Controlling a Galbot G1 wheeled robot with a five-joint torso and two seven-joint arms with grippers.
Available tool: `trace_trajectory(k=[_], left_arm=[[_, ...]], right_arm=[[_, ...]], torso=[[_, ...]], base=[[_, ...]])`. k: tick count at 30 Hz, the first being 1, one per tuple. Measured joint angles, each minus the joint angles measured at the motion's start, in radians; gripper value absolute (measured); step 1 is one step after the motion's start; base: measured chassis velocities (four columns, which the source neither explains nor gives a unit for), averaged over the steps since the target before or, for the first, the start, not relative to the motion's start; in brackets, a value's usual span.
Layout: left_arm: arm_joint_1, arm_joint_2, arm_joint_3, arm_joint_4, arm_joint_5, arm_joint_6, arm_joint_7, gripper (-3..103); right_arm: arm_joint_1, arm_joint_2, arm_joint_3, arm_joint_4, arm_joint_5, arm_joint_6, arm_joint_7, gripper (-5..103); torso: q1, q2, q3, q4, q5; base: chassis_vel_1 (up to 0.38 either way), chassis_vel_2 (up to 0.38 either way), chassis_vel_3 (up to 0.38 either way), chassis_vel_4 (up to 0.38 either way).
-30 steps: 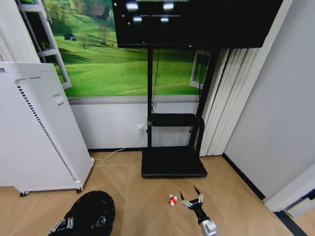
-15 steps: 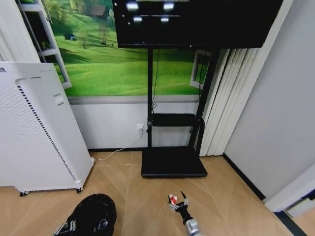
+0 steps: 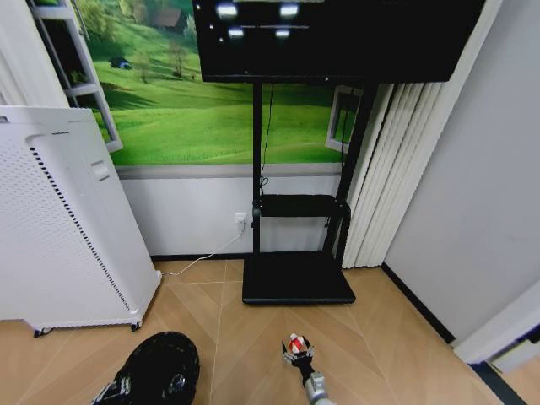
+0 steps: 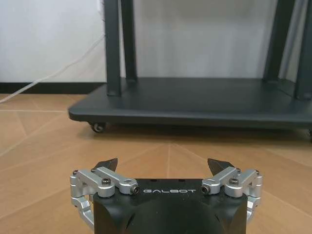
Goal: Pick up the trash bin and place the garbage on the floor into it.
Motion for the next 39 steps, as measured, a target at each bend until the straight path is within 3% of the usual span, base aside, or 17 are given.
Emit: trace_trajectory(k=[13, 39], left_arm=[[-0.013, 0.002, 0.011, 0.006, -0.007, 0.005, -0.002, 7], [0.001, -0.005, 0.008, 0.01, 0.001, -0.019, 0.008, 7]], right_arm=[[0.088, 0.064, 0.039, -0.128, 0.168, -0.065, -0.018, 100], [0.098, 0.142, 0.147, -0.215, 0.265, -0.091, -0.105, 100]], torso=[[0.0, 0.0, 0.0, 0.0001, 0.0002], [0.0, 0.0, 0.0, 0.0001, 0.0001]], base=[[0.0, 0.0, 0.0, 0.0], [0.0, 0.0, 0.0, 0.0]])
